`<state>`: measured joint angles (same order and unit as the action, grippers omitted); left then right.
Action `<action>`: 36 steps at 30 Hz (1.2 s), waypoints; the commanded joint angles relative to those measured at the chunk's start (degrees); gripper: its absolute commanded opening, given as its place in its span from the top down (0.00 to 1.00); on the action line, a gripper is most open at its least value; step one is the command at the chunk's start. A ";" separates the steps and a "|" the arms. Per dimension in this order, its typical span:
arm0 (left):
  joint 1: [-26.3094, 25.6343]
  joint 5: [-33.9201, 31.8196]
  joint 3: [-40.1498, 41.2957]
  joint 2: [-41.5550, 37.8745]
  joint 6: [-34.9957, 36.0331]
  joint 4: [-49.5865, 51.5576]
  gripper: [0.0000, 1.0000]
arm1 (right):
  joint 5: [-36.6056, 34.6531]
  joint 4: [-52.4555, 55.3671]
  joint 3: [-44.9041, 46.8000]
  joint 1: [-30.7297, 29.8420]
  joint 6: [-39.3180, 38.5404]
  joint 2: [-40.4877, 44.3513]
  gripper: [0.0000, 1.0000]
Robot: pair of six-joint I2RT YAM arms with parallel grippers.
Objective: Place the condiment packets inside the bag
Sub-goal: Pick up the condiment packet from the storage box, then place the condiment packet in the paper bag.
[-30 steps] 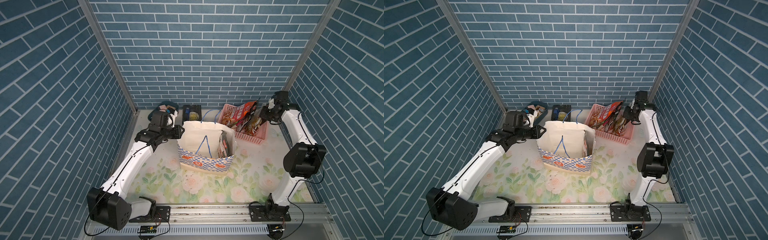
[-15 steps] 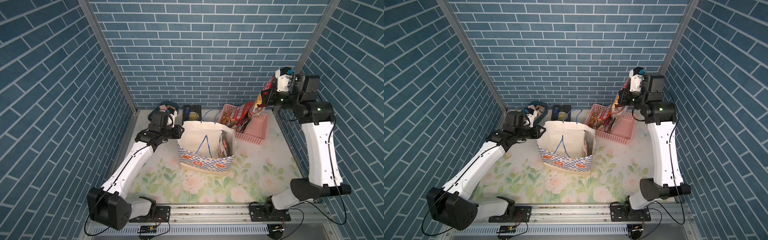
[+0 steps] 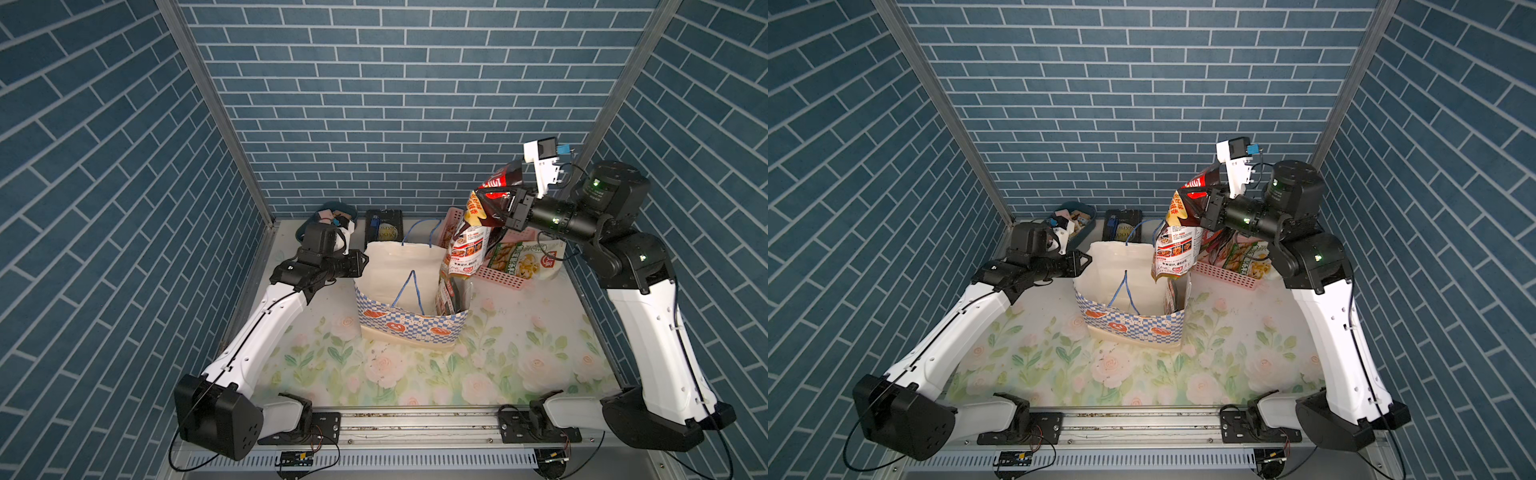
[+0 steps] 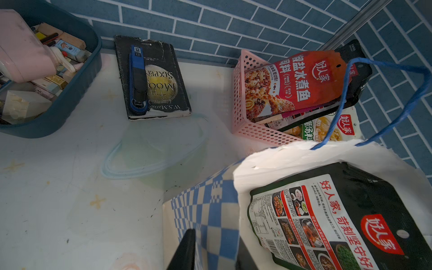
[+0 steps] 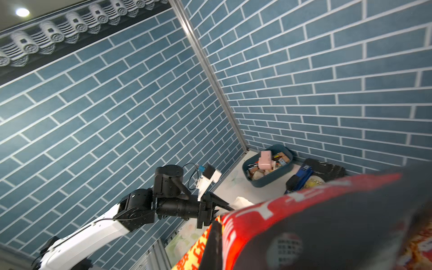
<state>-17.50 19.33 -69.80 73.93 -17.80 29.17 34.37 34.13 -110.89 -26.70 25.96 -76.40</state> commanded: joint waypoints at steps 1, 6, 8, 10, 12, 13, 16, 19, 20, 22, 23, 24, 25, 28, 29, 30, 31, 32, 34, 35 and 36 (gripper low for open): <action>-0.16 -0.08 0.63 -0.66 0.14 -0.47 0.72 | 1.35 -12.04 0.43 -2.67 1.60 0.34 1.00; -0.13 -0.13 0.54 -1.06 0.09 -0.21 0.72 | 0.20 -11.87 1.11 -6.60 -0.07 -1.77 1.00; -0.17 -0.21 0.65 -1.16 0.08 -0.09 0.72 | -0.29 -11.71 2.09 -7.31 -0.66 -2.30 1.00; -0.17 -0.37 0.63 -1.31 0.08 0.09 0.72 | -0.23 -12.23 3.87 -7.93 -0.73 -2.43 1.00; -0.13 -0.56 0.64 -1.49 0.26 0.26 0.72 | 0.40 -12.64 6.11 -8.31 -0.78 -2.37 1.00; -0.16 -0.63 0.63 -1.57 0.31 0.34 0.72 | 0.77 -12.78 7.38 -8.38 -0.93 -2.24 1.00; -0.17 -0.68 0.63 -1.49 0.31 0.36 0.72 | 2.31 -13.28 11.62 -8.46 -1.38 -1.32 1.00; -0.17 -0.70 0.55 -1.51 0.25 0.36 0.72 | 3.62 -12.91 16.17 -8.46 -1.95 -0.20 1.00; -0.17 -0.69 0.54 -1.51 0.26 0.35 0.72 | 3.76 -12.35 17.29 -8.46 -2.33 0.11 1.00; -0.17 -0.70 0.46 -1.44 0.30 0.36 0.72 | 3.46 -10.94 19.08 -8.43 -3.05 0.56 1.00; -0.17 -0.68 0.38 -1.44 0.31 0.36 0.72 | 3.39 -10.03 19.62 -8.41 -3.40 0.69 1.00; -0.17 -0.70 0.32 -1.34 0.31 0.36 0.72 | 3.49 -9.11 19.81 -8.45 -3.91 0.83 1.00; -0.17 -0.70 0.28 -1.33 0.27 0.41 0.72 | 3.46 -8.27 19.87 -8.44 -4.38 1.08 1.00; -0.17 -0.66 0.07 -1.01 0.29 0.45 0.72 | 2.75 -7.29 18.71 -8.45 -5.11 2.04 1.00; -0.17 -0.65 -0.02 -0.84 0.29 0.41 0.72 | 2.81 -7.25 17.98 -8.35 -5.20 2.31 1.00; -0.17 -0.57 -0.07 -0.73 0.27 0.37 0.72 | 3.25 -7.17 16.98 -8.38 -5.29 2.39 1.00; -0.17 -0.61 -0.15 -0.64 0.28 0.36 0.72 | 3.90 -6.96 15.95 -8.40 -5.44 2.40 1.00; -0.17 -0.56 -0.16 -0.65 0.24 0.29 0.72 | 4.80 -6.71 15.10 -8.54 -5.59 2.40 1.00; -0.17 -0.52 -0.16 -0.63 0.21 0.19 0.72 | 6.77 -6.04 13.78 -8.48 -6.38 2.39 1.00; -0.17 -0.60 -0.16 -0.71 0.18 0.19 0.72 | 7.31 -5.59 13.48 -8.48 -6.81 2.46 1.00; -0.17 -0.67 -0.15 -0.72 0.22 0.19 0.72 | 7.63 -5.11 13.28 -8.46 -7.28 2.53 1.00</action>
<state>-17.54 19.14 -69.80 73.23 -17.78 29.23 38.17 31.40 -94.32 -34.98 22.00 -76.79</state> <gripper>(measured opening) 0.282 0.056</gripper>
